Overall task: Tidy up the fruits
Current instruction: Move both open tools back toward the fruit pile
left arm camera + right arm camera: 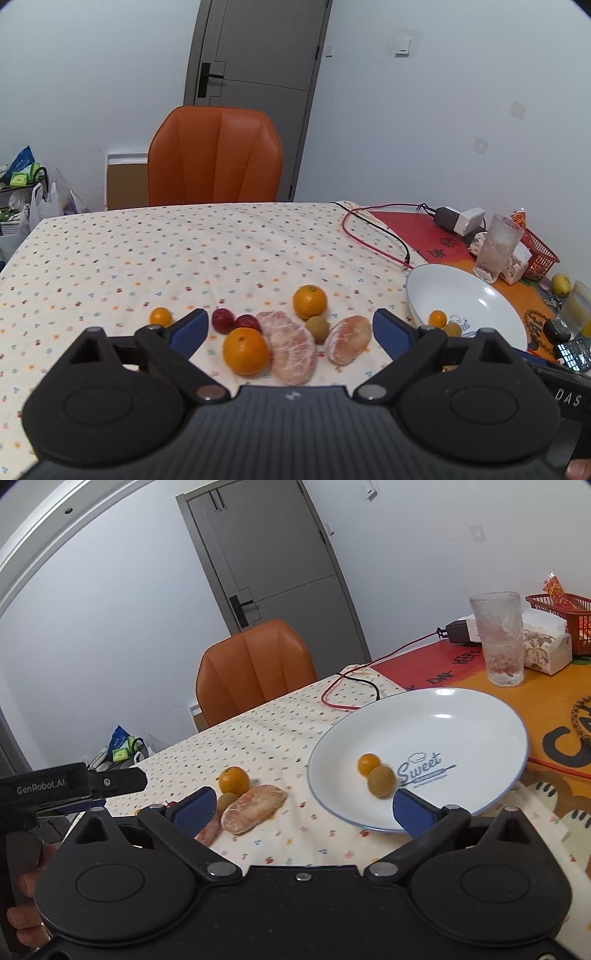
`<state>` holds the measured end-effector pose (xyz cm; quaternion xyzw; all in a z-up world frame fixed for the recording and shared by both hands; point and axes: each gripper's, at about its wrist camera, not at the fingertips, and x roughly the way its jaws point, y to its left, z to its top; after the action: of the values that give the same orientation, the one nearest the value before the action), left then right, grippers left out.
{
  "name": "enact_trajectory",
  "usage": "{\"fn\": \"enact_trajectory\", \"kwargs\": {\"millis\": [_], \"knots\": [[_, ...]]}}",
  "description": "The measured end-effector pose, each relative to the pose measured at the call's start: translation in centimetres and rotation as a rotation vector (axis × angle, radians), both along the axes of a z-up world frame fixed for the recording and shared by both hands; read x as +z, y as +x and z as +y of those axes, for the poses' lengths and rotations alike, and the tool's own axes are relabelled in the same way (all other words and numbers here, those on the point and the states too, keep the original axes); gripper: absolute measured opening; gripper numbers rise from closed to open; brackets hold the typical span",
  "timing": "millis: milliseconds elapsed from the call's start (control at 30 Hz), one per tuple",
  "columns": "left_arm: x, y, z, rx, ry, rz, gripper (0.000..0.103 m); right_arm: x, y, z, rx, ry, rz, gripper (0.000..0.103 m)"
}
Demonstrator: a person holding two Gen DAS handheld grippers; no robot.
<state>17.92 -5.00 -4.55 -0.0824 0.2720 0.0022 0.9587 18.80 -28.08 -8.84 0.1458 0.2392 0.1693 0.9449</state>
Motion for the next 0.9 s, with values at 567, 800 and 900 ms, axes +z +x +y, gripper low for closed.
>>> {"fn": "enact_trajectory", "kwargs": {"millis": [567, 800, 900], "knots": [[-0.8, -0.4, 2.8, 0.017, -0.005, 0.014, 0.101, 0.0, 0.0, 2.8, 0.032, -0.036, 0.006, 0.103], [-1.6, -0.2, 3.8, 0.020, -0.009, 0.019, 0.100, -0.3, 0.3, 3.5, 0.058, -0.074, 0.013, 0.103], [-2.0, -0.1, 4.3, 0.022, -0.015, 0.024, 0.098, -0.6, 0.6, 3.7, 0.081, -0.080, 0.015, 0.103]]}}
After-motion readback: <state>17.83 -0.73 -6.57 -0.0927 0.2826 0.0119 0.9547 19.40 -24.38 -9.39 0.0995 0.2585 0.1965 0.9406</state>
